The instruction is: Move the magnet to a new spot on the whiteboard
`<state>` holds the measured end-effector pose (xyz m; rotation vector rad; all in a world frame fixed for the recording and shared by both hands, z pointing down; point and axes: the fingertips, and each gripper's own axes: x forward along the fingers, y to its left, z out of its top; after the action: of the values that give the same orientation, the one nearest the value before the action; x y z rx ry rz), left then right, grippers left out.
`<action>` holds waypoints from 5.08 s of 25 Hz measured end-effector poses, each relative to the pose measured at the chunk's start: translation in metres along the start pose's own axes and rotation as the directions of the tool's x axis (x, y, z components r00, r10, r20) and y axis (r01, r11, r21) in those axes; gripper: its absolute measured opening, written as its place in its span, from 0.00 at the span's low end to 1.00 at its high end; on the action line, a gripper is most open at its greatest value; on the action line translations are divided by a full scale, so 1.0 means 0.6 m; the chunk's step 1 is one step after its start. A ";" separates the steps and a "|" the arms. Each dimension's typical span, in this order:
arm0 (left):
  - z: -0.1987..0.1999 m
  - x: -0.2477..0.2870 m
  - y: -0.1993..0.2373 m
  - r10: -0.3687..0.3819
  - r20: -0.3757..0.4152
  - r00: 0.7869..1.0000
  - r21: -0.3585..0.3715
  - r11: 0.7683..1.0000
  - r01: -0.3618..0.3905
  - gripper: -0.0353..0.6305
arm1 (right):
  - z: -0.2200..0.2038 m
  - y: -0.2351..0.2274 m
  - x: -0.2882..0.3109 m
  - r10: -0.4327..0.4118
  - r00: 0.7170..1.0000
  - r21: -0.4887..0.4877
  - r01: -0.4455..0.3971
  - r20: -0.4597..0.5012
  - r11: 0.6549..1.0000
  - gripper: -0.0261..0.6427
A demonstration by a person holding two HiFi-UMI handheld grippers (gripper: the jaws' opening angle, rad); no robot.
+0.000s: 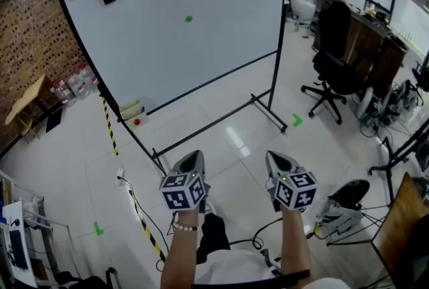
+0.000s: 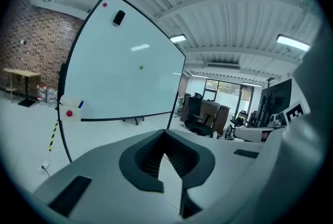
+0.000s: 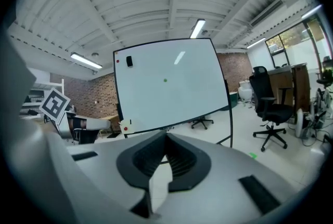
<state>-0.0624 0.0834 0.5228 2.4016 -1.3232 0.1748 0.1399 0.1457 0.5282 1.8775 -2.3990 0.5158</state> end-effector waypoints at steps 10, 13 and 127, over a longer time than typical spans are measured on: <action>0.184 0.275 0.196 -0.018 -0.030 0.999 0.002 1.000 0.018 0.04 | 0.131 -0.027 0.371 0.008 1.000 0.019 -0.008 -0.016 1.000 0.05; 0.233 0.330 0.242 -0.031 -0.029 0.999 0.013 0.999 0.031 0.04 | 0.172 -0.023 0.459 0.008 1.000 0.026 -0.008 -0.003 1.000 0.05; 0.384 0.576 0.326 0.076 0.073 0.994 -0.039 0.997 -0.073 0.04 | 0.534 -0.097 0.796 0.095 0.988 -0.363 -0.046 0.118 0.931 0.24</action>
<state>-0.0547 -0.3721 0.4670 2.3508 -1.4384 0.0815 0.1230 -0.4060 0.3553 1.7181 -2.4395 -0.0535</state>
